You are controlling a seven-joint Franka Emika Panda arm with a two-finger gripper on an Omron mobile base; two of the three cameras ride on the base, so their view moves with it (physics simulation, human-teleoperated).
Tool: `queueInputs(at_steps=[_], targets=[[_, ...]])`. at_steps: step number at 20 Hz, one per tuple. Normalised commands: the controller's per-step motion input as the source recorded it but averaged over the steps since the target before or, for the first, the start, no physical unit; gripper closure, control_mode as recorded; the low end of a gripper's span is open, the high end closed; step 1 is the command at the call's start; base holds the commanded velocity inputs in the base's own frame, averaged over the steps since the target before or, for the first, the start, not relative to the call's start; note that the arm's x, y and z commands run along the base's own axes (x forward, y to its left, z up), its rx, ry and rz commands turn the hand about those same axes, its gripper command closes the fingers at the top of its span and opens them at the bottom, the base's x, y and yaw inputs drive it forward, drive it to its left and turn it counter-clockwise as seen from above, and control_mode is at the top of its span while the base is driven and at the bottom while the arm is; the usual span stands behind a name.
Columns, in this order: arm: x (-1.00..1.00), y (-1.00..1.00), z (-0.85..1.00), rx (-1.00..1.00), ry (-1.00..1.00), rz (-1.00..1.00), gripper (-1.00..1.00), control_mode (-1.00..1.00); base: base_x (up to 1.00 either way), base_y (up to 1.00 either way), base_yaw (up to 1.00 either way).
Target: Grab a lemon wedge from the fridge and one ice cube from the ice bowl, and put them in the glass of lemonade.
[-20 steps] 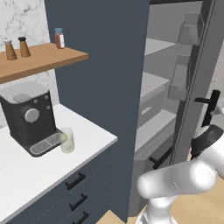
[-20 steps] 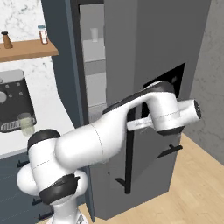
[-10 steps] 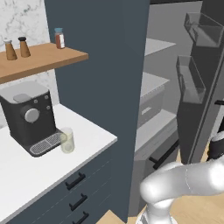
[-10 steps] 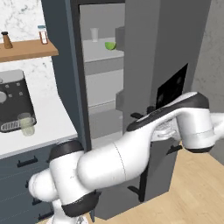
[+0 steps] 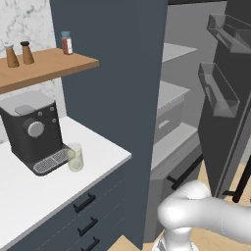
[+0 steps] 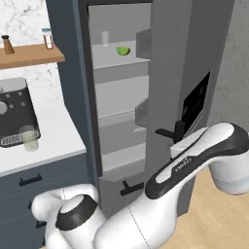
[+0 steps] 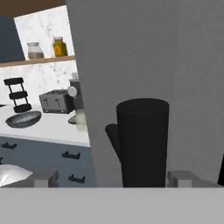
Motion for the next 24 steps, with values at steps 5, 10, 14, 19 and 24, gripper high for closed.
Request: queueInputs(at_steps=[5, 10, 14, 19, 24], targets=[[-0.27, 0.24, 0.54, -0.11, -0.15, -0.43, -1.00, -1.00, 0.00, 0.00, 0.00], [-0.47, 0.56, 0.66, -0.22, -0.03, -0.32, -1.00, -1.00, 0.00, 0.00, 0.00], [-0.67, 0.79, 0.74, -0.26, 0.00, -0.16, -1.00, -1.00, 0.00, 0.00, 0.00], [-0.54, 0.96, 0.66, -0.31, -0.03, -0.16, -1.00, -1.00, 0.00, 0.00, 0.00], [0.03, 1.00, 0.23, -0.38, 0.00, -0.22, -1.00, -1.00, 0.00, 0.00, 0.00]])
